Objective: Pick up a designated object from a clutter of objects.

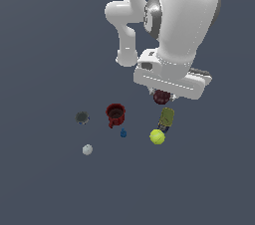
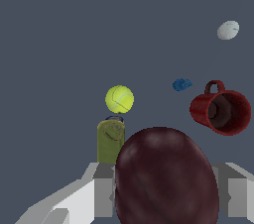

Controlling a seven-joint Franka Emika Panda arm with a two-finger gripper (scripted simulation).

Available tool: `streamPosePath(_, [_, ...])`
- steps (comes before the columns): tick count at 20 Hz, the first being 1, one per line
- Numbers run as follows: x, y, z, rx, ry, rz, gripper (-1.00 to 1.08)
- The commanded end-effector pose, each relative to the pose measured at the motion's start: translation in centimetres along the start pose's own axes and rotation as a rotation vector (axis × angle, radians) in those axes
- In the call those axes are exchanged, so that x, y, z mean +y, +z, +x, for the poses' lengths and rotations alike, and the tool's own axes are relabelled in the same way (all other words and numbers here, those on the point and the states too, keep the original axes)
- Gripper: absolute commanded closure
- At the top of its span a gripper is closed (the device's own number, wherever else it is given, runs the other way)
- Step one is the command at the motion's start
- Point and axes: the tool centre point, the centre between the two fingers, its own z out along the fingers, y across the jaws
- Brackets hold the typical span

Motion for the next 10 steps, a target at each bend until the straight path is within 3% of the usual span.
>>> streamPosePath(1, [0.3, -1.8, 1.5, 0.000, 0.000, -0.001, 1.08])
streamPosePath(10, [0.9, -7.0, 6.2, 0.002, 0.001, -0.002, 1.08])
